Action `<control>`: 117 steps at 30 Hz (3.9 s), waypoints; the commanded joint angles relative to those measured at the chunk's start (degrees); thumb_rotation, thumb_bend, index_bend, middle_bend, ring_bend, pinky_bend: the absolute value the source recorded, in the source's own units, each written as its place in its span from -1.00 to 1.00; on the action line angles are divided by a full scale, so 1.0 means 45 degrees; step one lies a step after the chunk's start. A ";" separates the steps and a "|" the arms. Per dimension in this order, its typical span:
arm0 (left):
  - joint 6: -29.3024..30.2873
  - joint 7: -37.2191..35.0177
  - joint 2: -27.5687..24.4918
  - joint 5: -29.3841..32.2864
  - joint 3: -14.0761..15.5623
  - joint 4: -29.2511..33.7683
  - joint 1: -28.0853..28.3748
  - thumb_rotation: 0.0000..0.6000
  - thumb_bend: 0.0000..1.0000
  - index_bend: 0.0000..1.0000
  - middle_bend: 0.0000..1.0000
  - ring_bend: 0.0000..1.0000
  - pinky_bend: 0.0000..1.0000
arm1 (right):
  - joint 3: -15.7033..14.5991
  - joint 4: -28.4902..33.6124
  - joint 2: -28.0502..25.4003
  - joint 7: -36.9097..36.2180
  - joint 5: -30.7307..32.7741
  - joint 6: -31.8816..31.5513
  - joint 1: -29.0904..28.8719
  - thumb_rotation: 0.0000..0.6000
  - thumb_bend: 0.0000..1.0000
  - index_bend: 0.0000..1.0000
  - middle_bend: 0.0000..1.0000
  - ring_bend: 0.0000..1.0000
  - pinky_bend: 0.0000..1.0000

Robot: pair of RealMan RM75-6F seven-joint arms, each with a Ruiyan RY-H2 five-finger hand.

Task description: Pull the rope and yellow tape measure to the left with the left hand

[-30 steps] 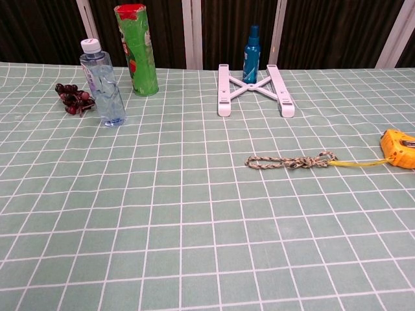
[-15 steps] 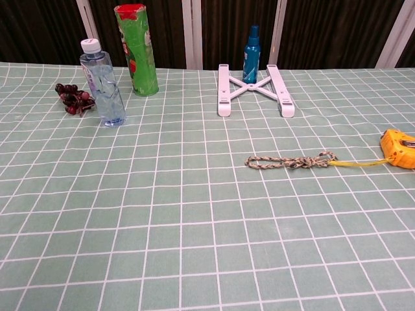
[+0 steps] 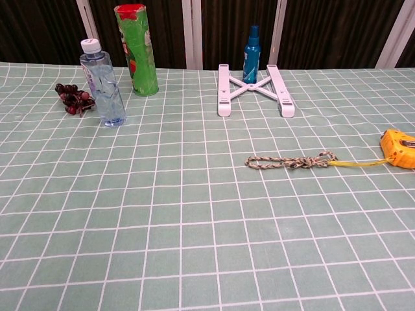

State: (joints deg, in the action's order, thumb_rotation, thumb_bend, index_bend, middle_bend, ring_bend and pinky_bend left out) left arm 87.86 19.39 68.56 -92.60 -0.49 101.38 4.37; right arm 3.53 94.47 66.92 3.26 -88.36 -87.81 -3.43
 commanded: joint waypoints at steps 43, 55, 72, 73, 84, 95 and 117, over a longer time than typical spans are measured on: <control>-0.6448 0.7019 0.7131 1.0709 -0.4952 -0.2573 1.1399 1.00 -0.58 -0.21 -1.00 -1.00 -1.00 | 0.0340 0.0855 -0.0372 -0.1237 0.1924 0.1566 -0.0258 1.00 -0.46 -1.00 -1.00 -1.00 -1.00; -0.6415 0.7204 0.9545 1.1759 -0.5158 -0.5061 1.3141 1.00 -0.41 -0.12 -0.97 -1.00 -1.00 | 0.0383 0.1035 -0.0509 -0.1503 0.2198 0.1786 -0.0274 1.00 -0.46 -1.00 -1.00 -1.00 -1.00; -0.6987 0.6788 1.1529 1.2555 -0.5483 -0.7795 1.4550 1.00 -0.14 -0.05 -0.95 -1.00 -1.00 | 0.0407 0.1246 -0.0685 -0.1870 0.2422 0.2072 -0.0317 1.00 -0.46 -1.00 -1.00 -1.00 -1.00; -0.7022 0.6743 1.1597 1.2587 -0.5507 -0.7872 1.4587 1.00 -0.13 -0.05 -0.95 -1.00 -1.00 | 0.0408 0.1255 -0.0692 -0.1879 0.2433 0.2083 -0.0318 1.00 -0.46 -1.00 -1.00 -1.00 -1.00; -0.7324 0.6471 1.2359 1.2730 -0.5612 -0.9056 1.5081 1.00 -0.11 -0.02 -0.95 -1.00 -1.00 | 0.0429 0.1363 -0.0783 -0.1968 0.2605 0.2227 -0.0344 1.00 -0.46 -1.00 -1.00 -1.00 -1.00; -0.7401 0.6329 1.2573 1.2720 -0.5566 -0.9565 1.5067 1.00 -0.07 0.01 -0.94 -1.00 -1.00 | 0.0437 0.1394 -0.0800 -0.1943 0.2622 0.2233 -0.0356 1.00 -0.46 -1.00 -1.00 -1.00 -1.00; -0.7327 0.6032 1.2661 1.2291 -0.5481 -0.9737 1.4918 1.00 0.01 0.11 -0.89 -1.00 -1.00 | 0.0426 0.1509 -0.0848 -0.1949 0.2682 0.2288 -0.0363 1.00 -0.46 -1.00 -1.00 -1.00 -1.00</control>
State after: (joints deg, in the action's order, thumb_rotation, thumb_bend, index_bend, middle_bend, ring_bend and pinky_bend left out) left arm 54.89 46.54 125.54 -37.30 -25.15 57.57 71.50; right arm 5.45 101.27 63.11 -5.51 -76.29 -77.52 -5.06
